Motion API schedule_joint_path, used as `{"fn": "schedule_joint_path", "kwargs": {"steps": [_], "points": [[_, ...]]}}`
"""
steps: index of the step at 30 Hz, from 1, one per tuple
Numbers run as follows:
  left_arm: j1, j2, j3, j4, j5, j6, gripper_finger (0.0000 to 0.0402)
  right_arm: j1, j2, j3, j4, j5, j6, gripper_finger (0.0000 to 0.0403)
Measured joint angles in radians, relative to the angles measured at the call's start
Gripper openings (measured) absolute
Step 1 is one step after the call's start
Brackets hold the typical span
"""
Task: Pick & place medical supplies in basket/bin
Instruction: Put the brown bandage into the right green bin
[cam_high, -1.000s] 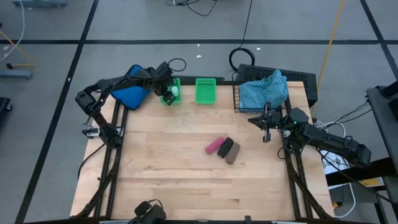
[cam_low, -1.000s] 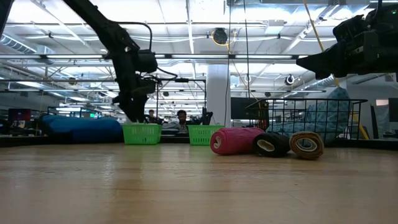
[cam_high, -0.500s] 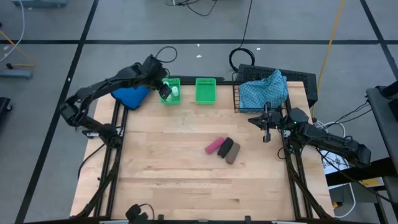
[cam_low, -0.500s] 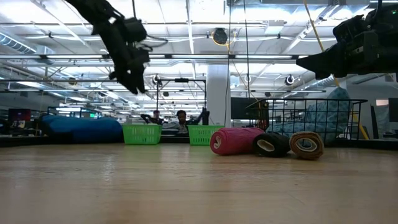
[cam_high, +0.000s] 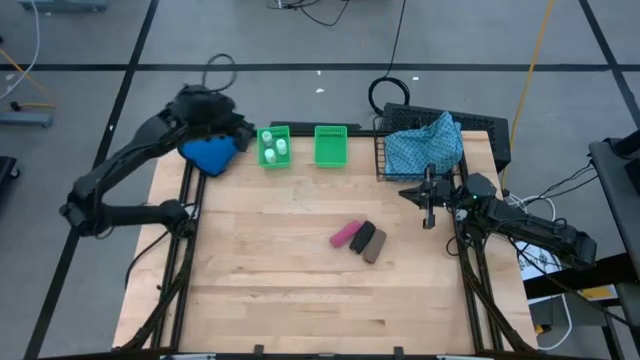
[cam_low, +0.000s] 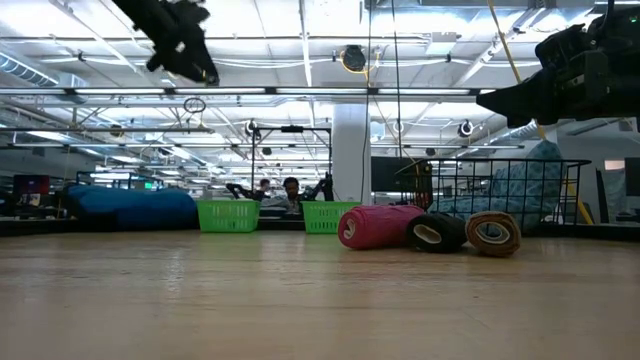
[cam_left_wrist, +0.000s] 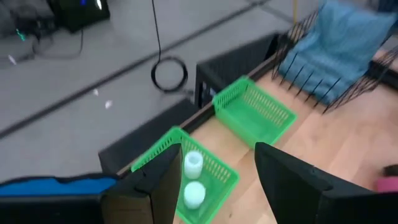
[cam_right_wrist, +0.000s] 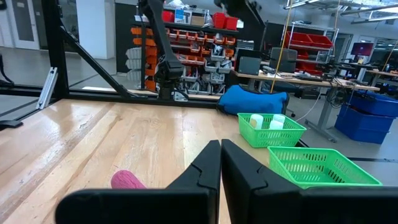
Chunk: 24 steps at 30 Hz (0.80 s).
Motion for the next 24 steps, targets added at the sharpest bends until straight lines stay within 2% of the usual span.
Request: {"fn": "schedule_joint_path", "kwargs": {"steps": [7,12,17,24], "points": [[0.0,-0.137,-0.002,-0.029,0.001,-0.01,0.0209,0.0,0.0,0.0,0.0,0.0,0.0,0.0004],[0.0,-0.223,-0.121,-0.009,-0.003,-0.019,0.0209,0.0,0.0,0.0,0.0,0.0,0.0,0.0004],[0.0,-0.321,-0.324,0.135,0.001,-0.076,0.0209,0.0,0.0,0.0,0.0,0.0,0.0,0.0004],[-0.043,-0.35,-0.582,0.533,0.136,-0.231,0.0209,0.0,0.0,0.0,0.0,0.0,0.0,0.0004]]}}
